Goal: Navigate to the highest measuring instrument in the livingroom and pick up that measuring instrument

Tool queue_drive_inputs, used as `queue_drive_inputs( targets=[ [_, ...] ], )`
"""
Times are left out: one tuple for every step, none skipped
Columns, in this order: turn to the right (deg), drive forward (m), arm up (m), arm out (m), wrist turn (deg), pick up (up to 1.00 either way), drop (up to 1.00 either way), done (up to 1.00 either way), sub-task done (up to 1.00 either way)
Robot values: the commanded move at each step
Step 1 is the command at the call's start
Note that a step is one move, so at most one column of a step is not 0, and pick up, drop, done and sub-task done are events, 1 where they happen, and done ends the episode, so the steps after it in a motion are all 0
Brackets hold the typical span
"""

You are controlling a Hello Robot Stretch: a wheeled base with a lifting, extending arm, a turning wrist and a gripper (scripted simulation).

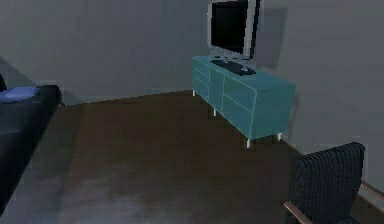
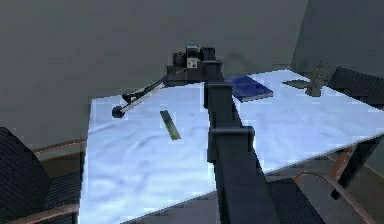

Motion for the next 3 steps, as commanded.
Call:
queue_drive_inputs(
  targets=[
    [0.0,0.0,0.0,0.0,45.0,0.0,0.0,0.0,0.0],
    [0.0,0.0,0.0,0.0,24.0,0.0,0.0,0.0,0.0],
    [0.0,0.0,-0.3,0.0,0.0,0.0,0.0,0.0,0.0]
  ],
)
